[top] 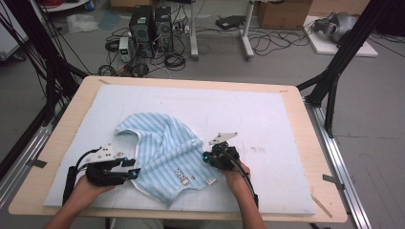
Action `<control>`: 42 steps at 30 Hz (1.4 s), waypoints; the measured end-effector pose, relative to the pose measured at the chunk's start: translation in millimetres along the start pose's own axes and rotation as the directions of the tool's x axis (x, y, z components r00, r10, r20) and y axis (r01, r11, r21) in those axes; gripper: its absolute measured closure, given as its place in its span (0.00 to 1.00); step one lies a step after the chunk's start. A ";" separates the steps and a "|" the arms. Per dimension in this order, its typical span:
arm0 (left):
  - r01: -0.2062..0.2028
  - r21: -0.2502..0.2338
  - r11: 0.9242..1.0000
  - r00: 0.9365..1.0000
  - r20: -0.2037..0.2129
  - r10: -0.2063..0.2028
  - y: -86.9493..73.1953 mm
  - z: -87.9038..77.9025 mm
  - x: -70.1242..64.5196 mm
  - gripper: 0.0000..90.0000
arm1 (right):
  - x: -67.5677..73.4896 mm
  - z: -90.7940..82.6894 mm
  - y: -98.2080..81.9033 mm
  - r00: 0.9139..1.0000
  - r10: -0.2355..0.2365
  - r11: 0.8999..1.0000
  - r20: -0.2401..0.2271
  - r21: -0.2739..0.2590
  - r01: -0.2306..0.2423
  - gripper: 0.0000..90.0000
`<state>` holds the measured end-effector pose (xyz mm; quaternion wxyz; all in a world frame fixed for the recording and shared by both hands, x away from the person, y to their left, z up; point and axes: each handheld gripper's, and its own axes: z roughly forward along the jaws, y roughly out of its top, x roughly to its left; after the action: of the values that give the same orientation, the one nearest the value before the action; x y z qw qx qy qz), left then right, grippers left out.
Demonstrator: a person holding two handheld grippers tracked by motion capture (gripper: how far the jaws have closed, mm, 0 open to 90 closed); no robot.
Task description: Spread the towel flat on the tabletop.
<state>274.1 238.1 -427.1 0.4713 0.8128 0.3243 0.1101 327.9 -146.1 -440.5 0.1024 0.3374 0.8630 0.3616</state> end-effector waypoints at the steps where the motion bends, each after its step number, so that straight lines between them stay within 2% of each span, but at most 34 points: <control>1: 0.010 -0.015 1.000 1.000 -0.021 -0.010 3.7 0.6 2.5 0.54 | 0.0 -2.5 -1.2 1.000 0.001 1.000 -0.006 0.011 -0.001 0.97; 6: 0.060 -0.080 0.995 0.993 -0.093 -0.067 24.1 12.7 15.7 0.48 | -0.8 -25.4 -19.7 1.000 -0.008 0.999 -0.012 0.047 0.009 0.97; 10: 0.086 -0.072 0.994 0.987 -0.128 -0.095 35.8 37.2 24.3 0.47 | 1.7 -47.4 -40.9 0.999 -0.038 0.998 0.003 0.059 0.038 0.97; 13: 0.074 -0.047 0.996 0.983 -0.166 -0.081 38.4 57.3 28.1 0.47 | 4.5 -59.7 -52.6 0.999 -0.046 0.998 -0.013 0.051 0.047 0.96; 15: 0.065 -0.030 0.997 0.978 -0.197 -0.069 37.9 68.5 29.3 0.48 | 3.7 -67.1 -56.2 0.999 -0.036 0.999 -0.023 0.017 0.037 0.92; 16: 0.057 -0.015 0.998 0.977 -0.206 -0.059 37.2 73.1 29.4 0.49 | 2.0 -70.8 -55.9 1.000 -0.023 1.000 -0.022 -0.009 0.023 0.87; 18: 0.045 0.033 0.998 0.978 -0.207 -0.037 35.4 81.8 28.2 0.52 | -4.5 -75.9 -51.5 1.000 0.011 0.998 0.019 -0.062 -0.010 0.66; 19: 0.047 0.054 0.997 0.979 -0.199 -0.035 33.9 85.9 26.8 0.55 | -8.9 -77.2 -48.1 0.999 0.023 0.996 0.044 -0.092 -0.019 0.63; 20: 0.033 0.077 0.996 0.980 -0.200 -0.017 32.6 88.9 25.3 0.60 | -12.8 -78.0 -44.2 0.997 0.037 0.993 0.063 -0.115 -0.030 0.62; 21: 0.015 0.077 0.997 0.977 -0.212 0.001 32.5 89.1 23.4 0.61 | -16.4 -77.3 -39.7 0.996 0.047 0.990 0.078 -0.134 -0.036 0.59; 24: -0.004 0.092 0.996 0.979 -0.202 0.023 32.7 86.3 21.6 0.79 | -26.1 -66.8 -24.0 0.993 0.057 0.985 0.099 -0.167 -0.040 0.57; 25: -0.013 0.099 0.995 0.980 -0.195 0.032 32.4 84.6 21.1 0.89 | -28.6 -61.1 -18.0 0.993 0.061 0.986 0.104 -0.163 -0.043 0.57; 26: -0.012 0.105 0.994 0.983 -0.182 0.031 32.1 82.6 21.3 0.95 | -31.4 -55.0 -11.8 0.993 0.053 0.987 0.104 -0.157 -0.037 0.57; 30: 0.012 0.082 0.997 0.990 -0.142 -0.001 24.6 74.4 20.9 0.96 | -39.7 -28.5 11.7 0.995 0.047 0.987 0.092 -0.160 -0.032 0.56; 35: 0.027 0.078 0.997 0.995 -0.101 -0.019 14.6 60.1 16.5 0.97 | -50.0 5.8 38.7 0.994 0.010 0.994 0.109 -0.112 0.003 0.61; 38: 0.026 0.078 0.997 0.996 -0.084 -0.019 8.8 51.1 13.2 0.97 | -56.3 26.0 55.8 0.997 0.018 0.994 0.074 -0.110 -0.010 0.70; 42: 0.029 0.082 0.996 0.997 -0.071 -0.023 2.1 39.6 10.2 0.97 | -56.0 53.8 80.6 0.999 -0.004 0.996 0.053 -0.087 0.008 0.73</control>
<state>302.0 216.3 -447.7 0.4271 0.8229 0.3554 0.1187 433.6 -111.8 -427.0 0.1408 0.3395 0.8444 0.3899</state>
